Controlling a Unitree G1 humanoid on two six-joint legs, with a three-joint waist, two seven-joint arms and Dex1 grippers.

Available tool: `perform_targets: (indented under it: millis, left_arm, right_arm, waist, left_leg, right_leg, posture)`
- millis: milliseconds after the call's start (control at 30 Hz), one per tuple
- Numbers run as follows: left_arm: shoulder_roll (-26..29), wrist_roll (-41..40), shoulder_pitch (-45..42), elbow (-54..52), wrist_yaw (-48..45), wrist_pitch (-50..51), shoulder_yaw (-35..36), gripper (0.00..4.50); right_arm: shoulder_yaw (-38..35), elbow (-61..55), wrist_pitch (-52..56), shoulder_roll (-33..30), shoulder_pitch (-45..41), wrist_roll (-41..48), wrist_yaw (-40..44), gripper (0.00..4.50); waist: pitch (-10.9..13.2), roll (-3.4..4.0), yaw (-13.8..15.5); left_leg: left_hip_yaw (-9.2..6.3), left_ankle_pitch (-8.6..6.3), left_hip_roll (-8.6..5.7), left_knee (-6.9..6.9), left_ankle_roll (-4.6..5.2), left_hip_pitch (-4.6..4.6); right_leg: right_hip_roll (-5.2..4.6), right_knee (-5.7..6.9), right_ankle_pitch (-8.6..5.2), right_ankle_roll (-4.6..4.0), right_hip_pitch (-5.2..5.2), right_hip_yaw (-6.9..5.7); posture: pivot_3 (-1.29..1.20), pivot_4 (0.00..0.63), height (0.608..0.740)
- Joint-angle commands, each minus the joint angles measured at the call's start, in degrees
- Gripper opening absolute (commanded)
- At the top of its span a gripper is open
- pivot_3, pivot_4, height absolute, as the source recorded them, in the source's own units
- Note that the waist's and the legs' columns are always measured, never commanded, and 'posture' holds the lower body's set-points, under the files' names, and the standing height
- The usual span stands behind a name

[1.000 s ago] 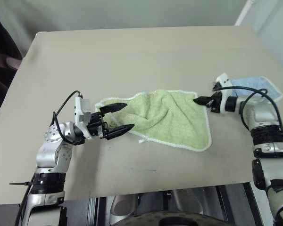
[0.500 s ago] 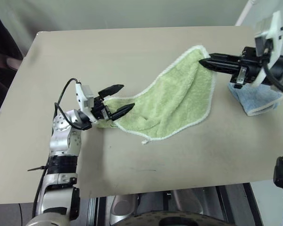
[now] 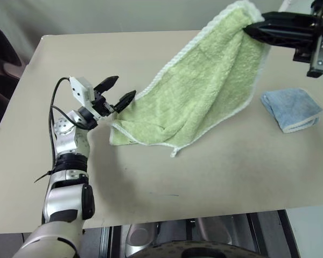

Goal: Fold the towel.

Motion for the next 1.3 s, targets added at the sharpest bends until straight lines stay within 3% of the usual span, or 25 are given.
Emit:
perform_targets:
  millis: [33, 200, 367, 667, 900, 1300]
  left_arm:
    - [1.45, -2.23, -0.53, 1.14, -5.07, 2.77, 1.46, 4.50]
    - [3.65, -7.91, -0.24, -0.12, -10.25, 17.49, 3.82, 4.50]
    - [6.11, -5.98, 0.57, 0.49, -14.88, 23.26, 1.18, 4.50]
    - [3.23, -2.03, -2.94, 5.29, -20.40, 24.90, -3.43, 4.50]
    - [0.20, 3.70, -9.54, 18.22, -17.25, 15.75, -3.87, 4.50]
    - [0.90, 7.69, -14.92, 23.08, -23.46, 20.36, -4.89, 4.50]
  right_arm:
    - [-2.06, 1.56, -0.13, -1.44, -4.13, 2.24, 1.16, 0.06]
    - [-2.49, 3.82, 0.77, -2.49, -6.51, 3.97, 2.05, 0.06]
    - [-2.77, 5.45, 2.75, -3.05, -8.69, 6.47, 2.45, 0.06]
    - [-2.21, 5.29, 5.10, -2.48, -10.55, 9.54, 1.58, 0.06]
    - [-2.26, 3.41, 7.01, -2.50, -11.36, 11.37, 1.00, 0.06]
    - [-2.92, 1.41, 9.12, -3.66, -12.61, 13.97, 0.21, 0.06]
  waist:
    - [0.00, 0.00, 0.00]
    - [0.00, 0.00, 0.07]
    - [0.00, 0.00, 0.13]
    - [0.00, 0.00, 0.51]
    - [0.00, 0.00, 0.70]
    - [0.00, 0.00, 0.61]
  left_leg:
    - [0.01, 0.00, -0.01, 0.00, 0.00, -0.01]
    - [-0.01, 0.00, 0.01, -0.01, 0.01, -0.10]
    - [0.02, 0.04, 0.01, 0.00, -0.04, -0.23]
    - [0.03, 0.08, 0.00, 0.04, 0.04, -0.31]
    - [0.04, 0.14, 0.00, 0.07, 0.10, -0.34]
    - [0.09, 0.18, -0.01, 0.09, 0.12, -0.48]
  right_leg:
    - [0.00, 0.00, -0.01, 0.00, -0.03, 0.00]
    - [0.01, 0.02, -0.08, 0.01, -0.11, 0.00]
    - [-0.01, 0.04, -0.09, -0.01, -0.31, 0.01]
    - [-0.04, 0.08, -0.09, 0.00, -0.36, 0.00]
    - [-0.06, 0.14, -0.05, 0.03, -0.38, 0.00]
    - [-0.06, 0.12, 0.01, 0.23, -0.49, -0.01]
  posture:
    - [0.00, 0.150, 0.733]
    - [0.00, 0.150, 0.733]
    - [0.00, 0.150, 0.733]
    - [0.00, 0.150, 0.733]
    - [0.00, 0.150, 0.733]
    - [0.00, 0.150, 0.733]
